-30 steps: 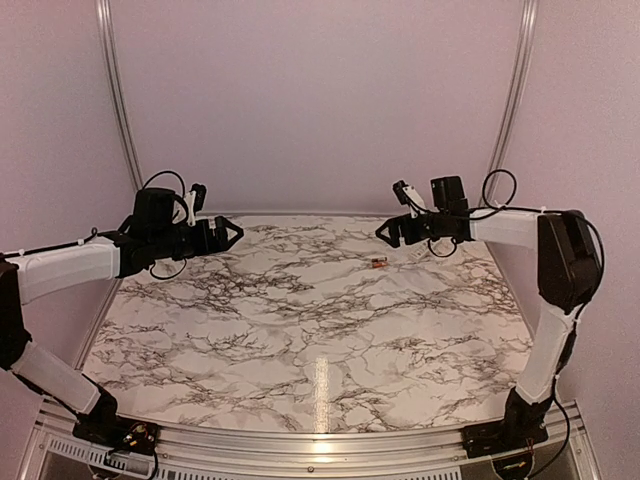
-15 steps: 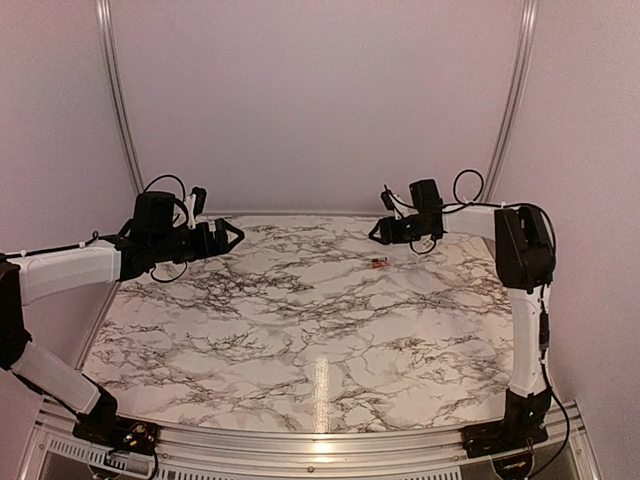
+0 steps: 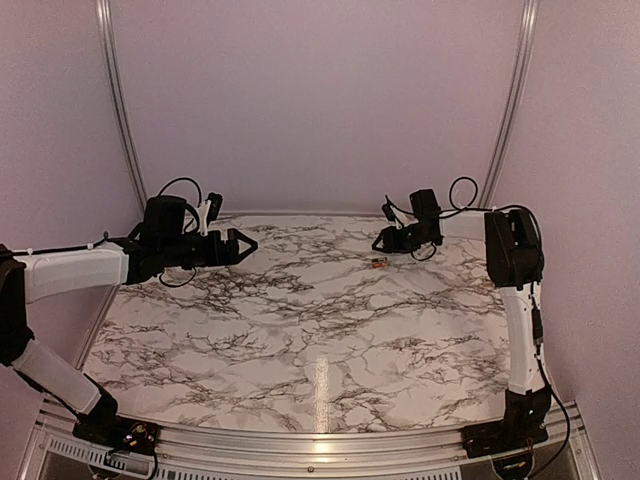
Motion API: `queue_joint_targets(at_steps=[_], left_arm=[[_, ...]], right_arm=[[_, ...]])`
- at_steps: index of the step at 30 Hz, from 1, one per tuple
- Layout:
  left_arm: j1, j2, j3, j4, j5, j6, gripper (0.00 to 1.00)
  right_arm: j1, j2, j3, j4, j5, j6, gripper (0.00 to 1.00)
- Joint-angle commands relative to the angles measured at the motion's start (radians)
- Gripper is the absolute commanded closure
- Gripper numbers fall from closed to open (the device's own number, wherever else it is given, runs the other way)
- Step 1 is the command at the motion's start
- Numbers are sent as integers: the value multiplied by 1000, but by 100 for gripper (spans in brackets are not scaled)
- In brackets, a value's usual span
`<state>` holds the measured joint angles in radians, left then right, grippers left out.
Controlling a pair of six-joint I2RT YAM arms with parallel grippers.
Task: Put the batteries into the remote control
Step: Move the right arm with the battery to the center of the board.
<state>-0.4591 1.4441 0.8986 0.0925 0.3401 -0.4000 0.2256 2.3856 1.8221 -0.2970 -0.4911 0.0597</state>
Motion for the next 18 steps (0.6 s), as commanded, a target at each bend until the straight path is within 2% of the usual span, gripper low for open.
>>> queue_joint_targets(at_steps=[1,8,18], left_arm=[[-13,32,18,10,14,33,1],[-35,54,32,11,-13,41,1],[-40,57,49,-14,-13,46,1]], right_arm=[[-4,23,36,-31,-47,-10,55],[-4,21,3,-42,-91,-33,56],[-10,32,1,-86,-105,-104,52]])
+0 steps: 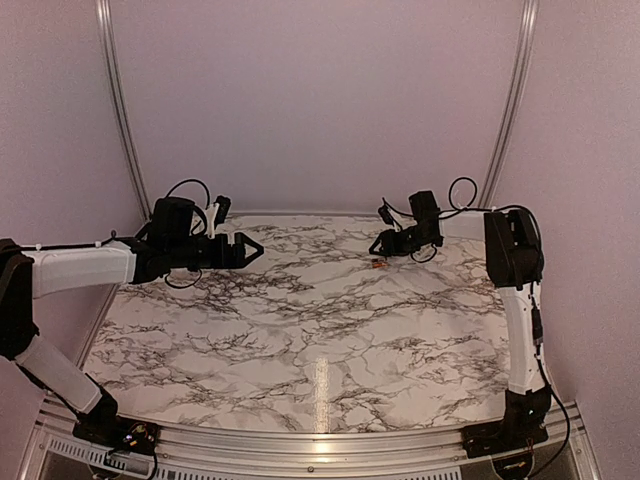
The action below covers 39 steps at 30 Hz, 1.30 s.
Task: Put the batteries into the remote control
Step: Move the right arm with the battery to the center of the board.
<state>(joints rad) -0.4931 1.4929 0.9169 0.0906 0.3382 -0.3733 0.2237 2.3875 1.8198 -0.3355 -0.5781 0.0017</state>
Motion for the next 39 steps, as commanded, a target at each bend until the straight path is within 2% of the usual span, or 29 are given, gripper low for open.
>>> queue_joint_targets(at_steps=[1,8,17,29,35,39], left_arm=[[-6,7,32,-12,-9,19,1],[-7,9,44,-14,-6,17,1],[-7,7,44,-9,3,7,1],[-7,7,40,2,9,-6,1],[-7,6,43,7,12,-10,1],[-7,11,42,15,19,-17,1]], right_arm=[[-8,31,4,-54,-18,-52,52],[-9,27,-2,-99,-32,-103,45],[-9,-20,-100,-107,-26,-175,37],[-7,-45,-167,-125,2,-286,40],[3,-56,-159,-159,78,-317,43],[6,-74,-169,-186,99,-354,40]])
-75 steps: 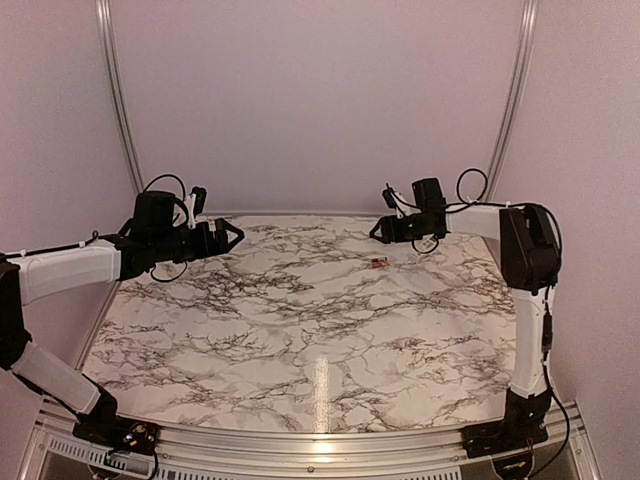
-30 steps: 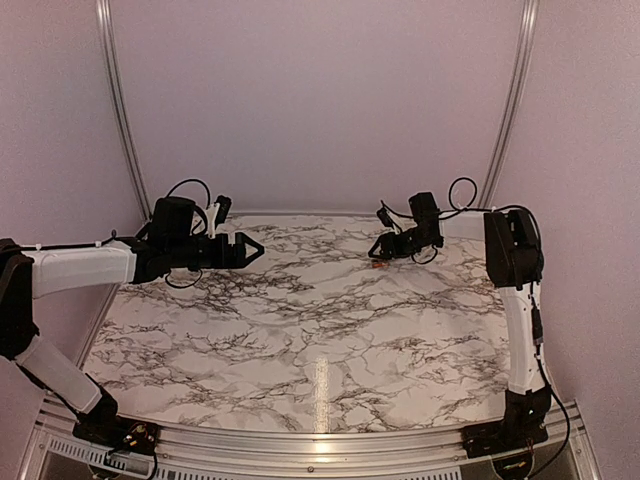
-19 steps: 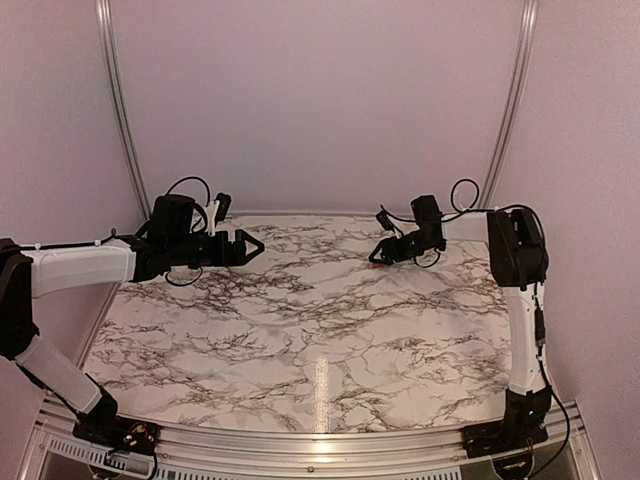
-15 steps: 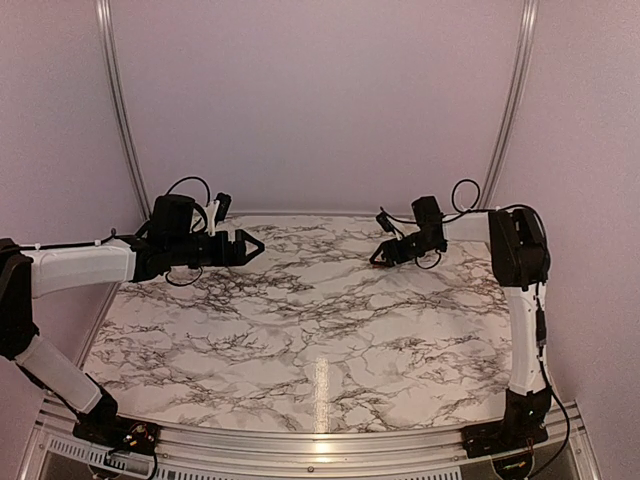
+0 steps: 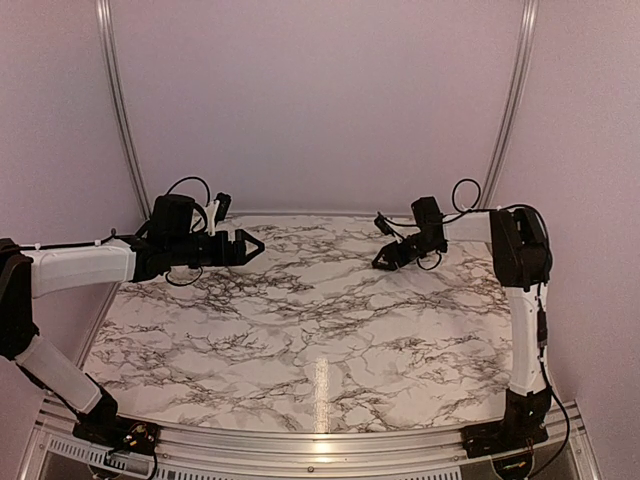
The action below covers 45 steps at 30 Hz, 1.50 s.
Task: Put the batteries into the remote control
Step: Move the right arm with the battery to the center of the board.
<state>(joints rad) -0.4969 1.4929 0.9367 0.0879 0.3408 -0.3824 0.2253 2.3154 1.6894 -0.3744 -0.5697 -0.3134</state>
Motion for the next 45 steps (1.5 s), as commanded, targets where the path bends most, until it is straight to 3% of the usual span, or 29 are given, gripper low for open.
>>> queue_joint_targets(at_steps=[1,17,26,39,45], left_arm=[[-3,14,23,20,21,-11,1],[-3,-7,30,7,16,-16,1],[-3,-5,45,1,11,-22,1],[0,-18,48,-24,-32,-25,1],[0,-14,49,-21,-13,-26,1]], right_arm=[[7,-3,-39,-154,97,-51,40],[81,27,-39,-183,294,-140,50],[110,27,-42,-236,309,-147,61],[279,-13,-107,-248,289,-106,66],[317,-79,-189,-217,298,-70,61]])
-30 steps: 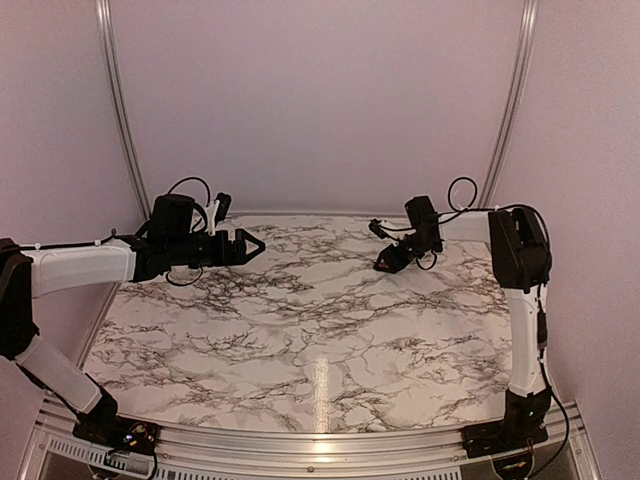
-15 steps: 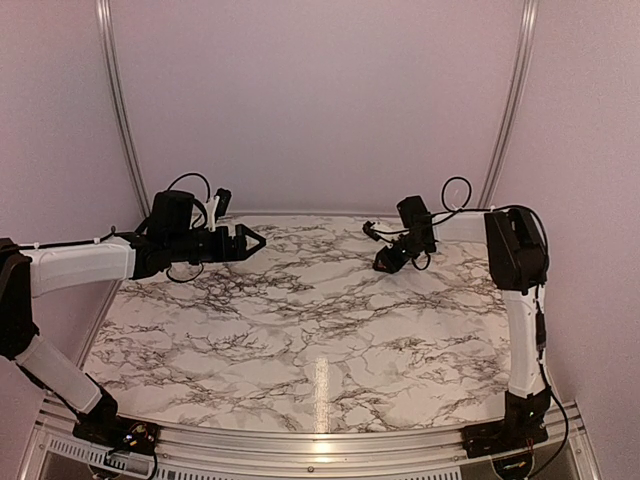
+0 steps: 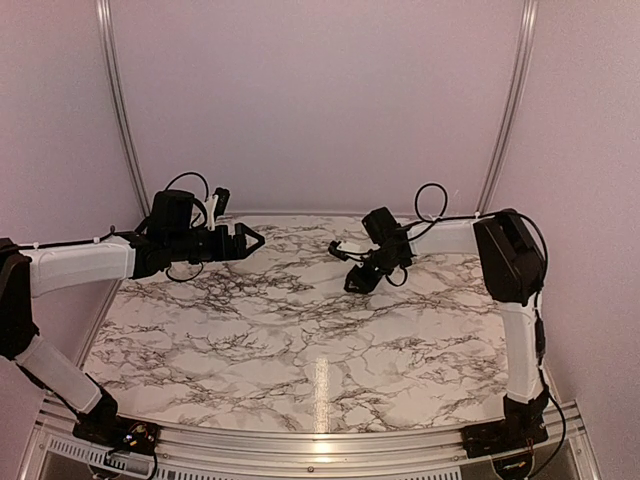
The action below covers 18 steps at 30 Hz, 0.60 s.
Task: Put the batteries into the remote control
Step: Move the right arm with the battery to the center of the board.
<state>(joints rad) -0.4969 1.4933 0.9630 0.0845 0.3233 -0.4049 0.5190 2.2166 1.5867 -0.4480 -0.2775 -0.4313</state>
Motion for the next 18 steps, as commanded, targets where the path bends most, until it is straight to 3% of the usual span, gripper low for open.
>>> queue_joint_targets(at_steps=[1,4,9,18], left_arm=[[-1,-14,26,-24,-1,-2,1],[-1,-25,23,-31,-10,4,1],[-1,-31,14,-22,-16,1,1],[0,-26,-16,0,8,-7,1]], right_arm=[[25,8,-96,-147,9,48,59],[50,-40,-144,-156,11,54,57],[112,-83,-238,-106,26,87,61],[140,-107,-272,-105,42,102,63]])
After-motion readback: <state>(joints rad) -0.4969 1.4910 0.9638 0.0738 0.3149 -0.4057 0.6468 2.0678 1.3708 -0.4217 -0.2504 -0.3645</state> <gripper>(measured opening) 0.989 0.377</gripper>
